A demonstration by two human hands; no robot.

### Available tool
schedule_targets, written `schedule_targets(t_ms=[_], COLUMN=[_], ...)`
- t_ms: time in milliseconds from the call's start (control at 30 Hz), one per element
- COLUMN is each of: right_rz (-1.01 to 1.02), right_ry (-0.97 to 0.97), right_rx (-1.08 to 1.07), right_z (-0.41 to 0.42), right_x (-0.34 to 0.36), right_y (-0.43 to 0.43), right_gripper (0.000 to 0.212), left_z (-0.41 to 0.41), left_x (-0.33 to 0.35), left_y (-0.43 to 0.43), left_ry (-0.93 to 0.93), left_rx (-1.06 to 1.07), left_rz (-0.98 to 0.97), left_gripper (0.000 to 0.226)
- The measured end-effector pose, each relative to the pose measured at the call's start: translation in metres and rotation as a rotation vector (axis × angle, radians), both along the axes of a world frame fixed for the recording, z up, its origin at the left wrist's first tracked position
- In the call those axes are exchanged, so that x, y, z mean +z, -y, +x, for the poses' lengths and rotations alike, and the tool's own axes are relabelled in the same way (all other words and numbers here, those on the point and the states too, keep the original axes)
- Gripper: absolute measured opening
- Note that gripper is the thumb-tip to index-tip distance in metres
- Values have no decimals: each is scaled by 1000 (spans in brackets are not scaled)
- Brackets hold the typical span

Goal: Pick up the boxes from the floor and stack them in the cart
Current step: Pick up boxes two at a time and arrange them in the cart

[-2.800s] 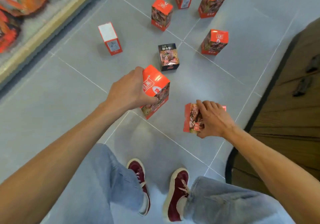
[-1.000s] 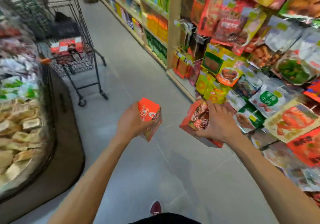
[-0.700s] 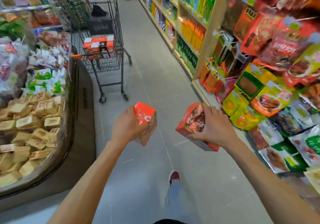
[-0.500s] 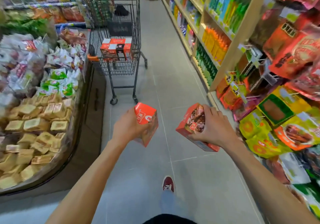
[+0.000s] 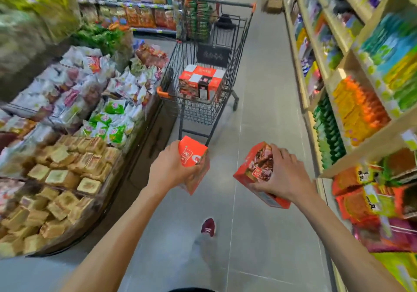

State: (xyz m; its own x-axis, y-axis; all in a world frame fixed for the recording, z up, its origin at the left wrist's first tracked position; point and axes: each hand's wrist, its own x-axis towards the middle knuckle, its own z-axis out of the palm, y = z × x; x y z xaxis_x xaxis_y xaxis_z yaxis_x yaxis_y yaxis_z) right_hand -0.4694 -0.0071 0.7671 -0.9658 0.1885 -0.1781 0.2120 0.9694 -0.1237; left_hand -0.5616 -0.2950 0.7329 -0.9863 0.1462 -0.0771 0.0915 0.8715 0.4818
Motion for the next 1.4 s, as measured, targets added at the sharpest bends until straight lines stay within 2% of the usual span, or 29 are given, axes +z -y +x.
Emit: schedule_targets(t_ms=[233,600,933,1133,1300,1400], right_rz=[13,20,41,61,57,89], right_ry=[-22,4,79,160,147,195], right_rx=[28,80,255,372,399,410], right_z=[-164,-390,-594,-688,-745,-773], right_x=[-1,17,4,-8,-16,-26], right_y=[-34,-89,-133,-145,-134,-121], right_gripper=[139,142,132,128,123,122], left_z=[-141,-364,-527,-592,-648,-683], left_x=[0,1,-21,-44,-81,-112], left_y=[-36,-89,-127,-130,-120,-110], left_ry=[35,56,77,179,252,304], left_rx=[45,68,188,353,389,363], left_rz=[32,37,-27,24,-46,-70], left_gripper=[95,84,78,89,92,85])
